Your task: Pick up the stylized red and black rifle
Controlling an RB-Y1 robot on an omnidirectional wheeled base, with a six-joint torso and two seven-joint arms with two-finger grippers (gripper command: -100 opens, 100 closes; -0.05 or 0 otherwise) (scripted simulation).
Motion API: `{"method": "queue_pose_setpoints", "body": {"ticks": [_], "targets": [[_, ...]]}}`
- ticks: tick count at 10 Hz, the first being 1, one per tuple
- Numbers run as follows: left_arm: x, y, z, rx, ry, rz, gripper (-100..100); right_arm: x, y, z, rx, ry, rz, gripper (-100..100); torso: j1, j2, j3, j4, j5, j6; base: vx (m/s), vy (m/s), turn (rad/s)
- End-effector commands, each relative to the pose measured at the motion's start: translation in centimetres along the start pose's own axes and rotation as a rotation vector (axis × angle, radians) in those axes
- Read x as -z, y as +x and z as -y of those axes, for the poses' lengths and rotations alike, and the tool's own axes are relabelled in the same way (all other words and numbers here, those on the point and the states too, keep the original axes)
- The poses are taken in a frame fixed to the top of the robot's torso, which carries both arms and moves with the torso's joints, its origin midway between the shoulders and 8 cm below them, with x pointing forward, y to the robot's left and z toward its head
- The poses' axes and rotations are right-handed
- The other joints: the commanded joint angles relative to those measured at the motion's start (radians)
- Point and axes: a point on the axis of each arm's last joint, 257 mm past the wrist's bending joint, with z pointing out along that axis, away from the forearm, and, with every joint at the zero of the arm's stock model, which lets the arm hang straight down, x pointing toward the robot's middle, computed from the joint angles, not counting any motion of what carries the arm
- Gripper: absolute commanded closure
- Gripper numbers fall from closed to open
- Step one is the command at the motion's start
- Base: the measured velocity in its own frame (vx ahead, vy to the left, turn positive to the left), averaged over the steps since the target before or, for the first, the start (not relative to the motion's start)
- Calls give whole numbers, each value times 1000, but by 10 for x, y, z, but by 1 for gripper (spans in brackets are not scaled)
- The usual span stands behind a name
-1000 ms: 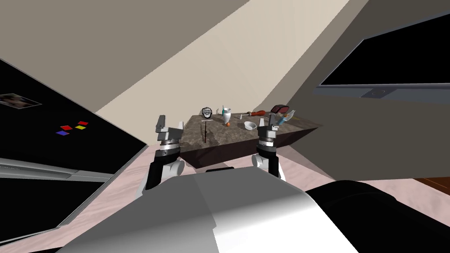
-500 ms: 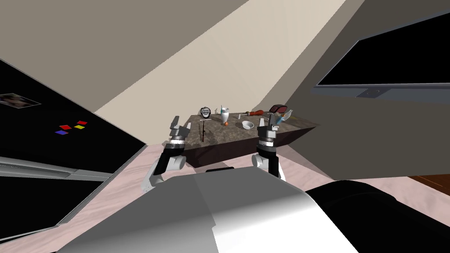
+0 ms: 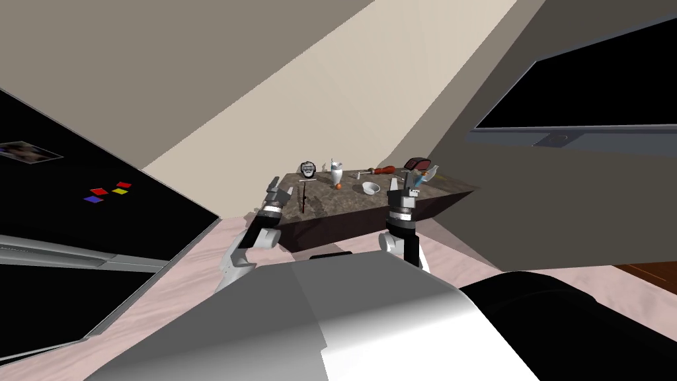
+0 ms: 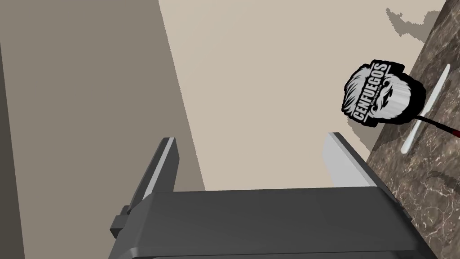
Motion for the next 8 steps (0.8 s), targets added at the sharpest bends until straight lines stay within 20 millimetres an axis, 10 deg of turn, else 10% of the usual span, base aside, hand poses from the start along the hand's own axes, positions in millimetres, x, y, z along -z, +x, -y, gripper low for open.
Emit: {"method": "queue_pose_setpoints", "body": {"ticks": [1, 8], "targets": [[-11, -8, -18, 30, -58, 3, -100, 0, 0, 0, 0, 0, 0, 0, 0, 0, 0, 0, 0, 0, -1, -48, -5], [-31, -48, -78, 115, -248, 64, -100, 0, 0, 0, 0, 0, 0, 0, -1, -1, 0, 0, 0, 0, 4, -47, -10]]}}
